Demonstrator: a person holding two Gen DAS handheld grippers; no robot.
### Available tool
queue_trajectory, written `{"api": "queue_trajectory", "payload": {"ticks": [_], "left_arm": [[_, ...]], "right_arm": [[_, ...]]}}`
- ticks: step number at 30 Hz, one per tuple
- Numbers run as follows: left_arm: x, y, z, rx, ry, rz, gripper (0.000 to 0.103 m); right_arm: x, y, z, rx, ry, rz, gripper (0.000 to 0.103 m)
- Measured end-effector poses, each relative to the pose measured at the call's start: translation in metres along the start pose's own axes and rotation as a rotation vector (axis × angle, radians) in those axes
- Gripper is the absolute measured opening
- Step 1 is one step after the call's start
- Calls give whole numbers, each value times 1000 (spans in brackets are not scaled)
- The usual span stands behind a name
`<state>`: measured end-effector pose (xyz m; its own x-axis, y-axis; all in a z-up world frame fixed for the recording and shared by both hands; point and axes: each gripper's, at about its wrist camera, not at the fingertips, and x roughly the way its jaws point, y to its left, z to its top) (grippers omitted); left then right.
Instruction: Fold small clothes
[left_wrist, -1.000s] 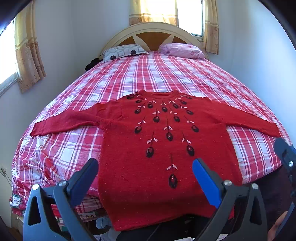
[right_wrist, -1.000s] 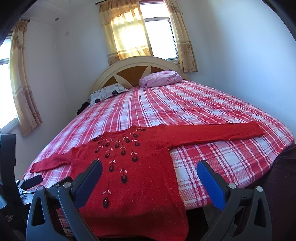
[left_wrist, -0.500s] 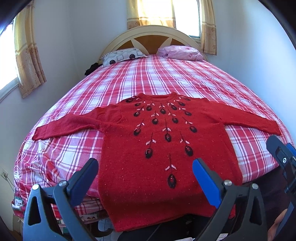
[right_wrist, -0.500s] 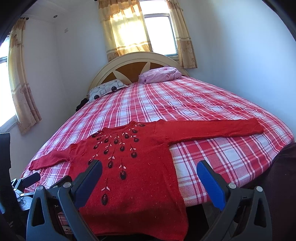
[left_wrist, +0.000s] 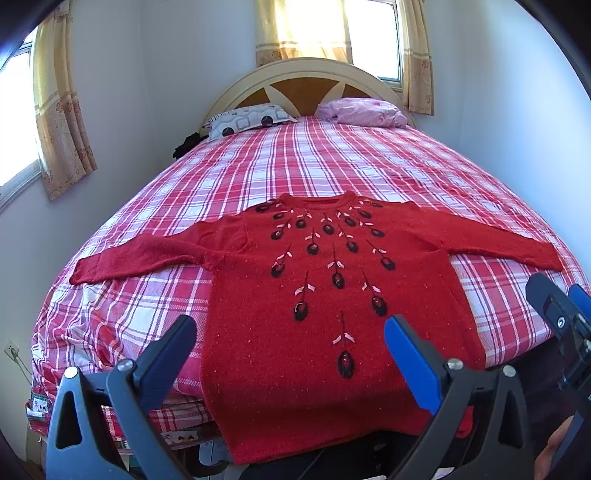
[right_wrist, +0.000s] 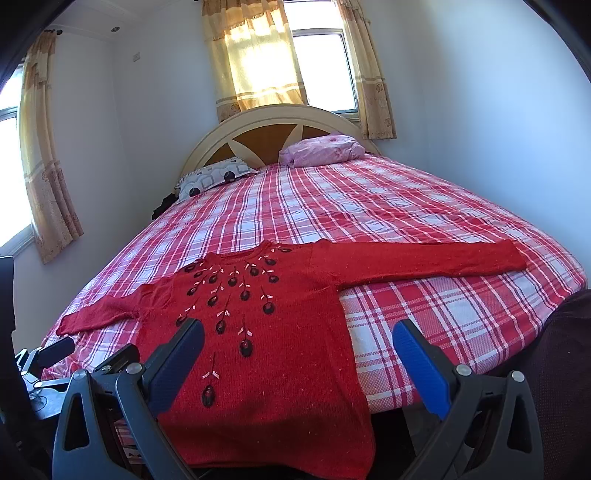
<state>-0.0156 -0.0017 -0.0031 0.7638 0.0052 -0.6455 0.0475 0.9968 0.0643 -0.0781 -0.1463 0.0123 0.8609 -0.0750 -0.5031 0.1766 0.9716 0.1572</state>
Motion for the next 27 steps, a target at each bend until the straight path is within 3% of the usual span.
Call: {"api": "queue_trajectory", "payload": {"ticks": [27], "left_arm": [[0, 0, 1, -15, 8, -6, 103]], "right_arm": [[4, 3, -4, -11, 17, 11, 102]]}}
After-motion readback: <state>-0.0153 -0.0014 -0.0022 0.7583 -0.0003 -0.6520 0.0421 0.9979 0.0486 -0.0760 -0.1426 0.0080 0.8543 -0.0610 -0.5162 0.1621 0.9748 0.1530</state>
